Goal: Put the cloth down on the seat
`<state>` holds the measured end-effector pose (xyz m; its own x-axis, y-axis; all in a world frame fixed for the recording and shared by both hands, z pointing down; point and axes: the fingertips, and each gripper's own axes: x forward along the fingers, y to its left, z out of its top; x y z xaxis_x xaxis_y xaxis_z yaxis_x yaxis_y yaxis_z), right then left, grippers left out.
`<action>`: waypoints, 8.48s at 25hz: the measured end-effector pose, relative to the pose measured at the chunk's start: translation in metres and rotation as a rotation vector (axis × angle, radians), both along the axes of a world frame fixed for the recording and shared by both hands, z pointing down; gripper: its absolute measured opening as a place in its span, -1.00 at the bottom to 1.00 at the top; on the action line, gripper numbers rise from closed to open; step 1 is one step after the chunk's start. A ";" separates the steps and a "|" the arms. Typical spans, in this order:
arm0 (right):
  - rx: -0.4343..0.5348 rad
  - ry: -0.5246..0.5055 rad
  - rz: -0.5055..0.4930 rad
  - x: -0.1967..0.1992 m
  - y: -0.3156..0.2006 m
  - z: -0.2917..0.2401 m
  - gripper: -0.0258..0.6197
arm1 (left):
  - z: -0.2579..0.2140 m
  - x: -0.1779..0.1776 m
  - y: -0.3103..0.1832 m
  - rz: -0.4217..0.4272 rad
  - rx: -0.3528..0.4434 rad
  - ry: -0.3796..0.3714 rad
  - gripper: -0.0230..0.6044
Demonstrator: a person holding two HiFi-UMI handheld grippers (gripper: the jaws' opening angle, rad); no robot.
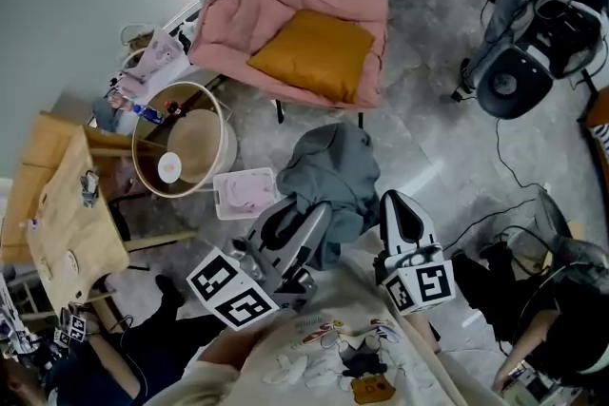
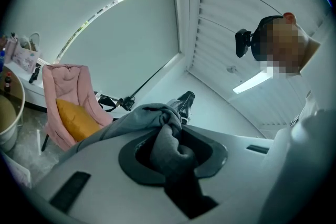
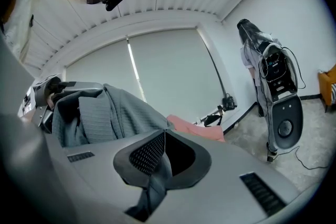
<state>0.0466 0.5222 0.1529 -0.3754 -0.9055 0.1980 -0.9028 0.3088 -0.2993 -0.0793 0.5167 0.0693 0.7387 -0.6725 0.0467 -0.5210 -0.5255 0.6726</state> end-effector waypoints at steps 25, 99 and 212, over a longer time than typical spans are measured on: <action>0.048 0.074 0.031 0.070 -0.062 0.001 -0.85 | 0.006 0.098 -0.069 0.040 0.133 -0.083 -0.65; 0.026 0.121 0.005 0.063 -0.540 -0.039 -0.86 | -0.037 0.109 -0.529 0.037 0.318 -0.368 -0.65; -0.440 0.202 -0.300 0.115 -0.742 0.425 -0.85 | 0.606 0.140 -0.800 -0.227 -0.378 -0.684 -0.16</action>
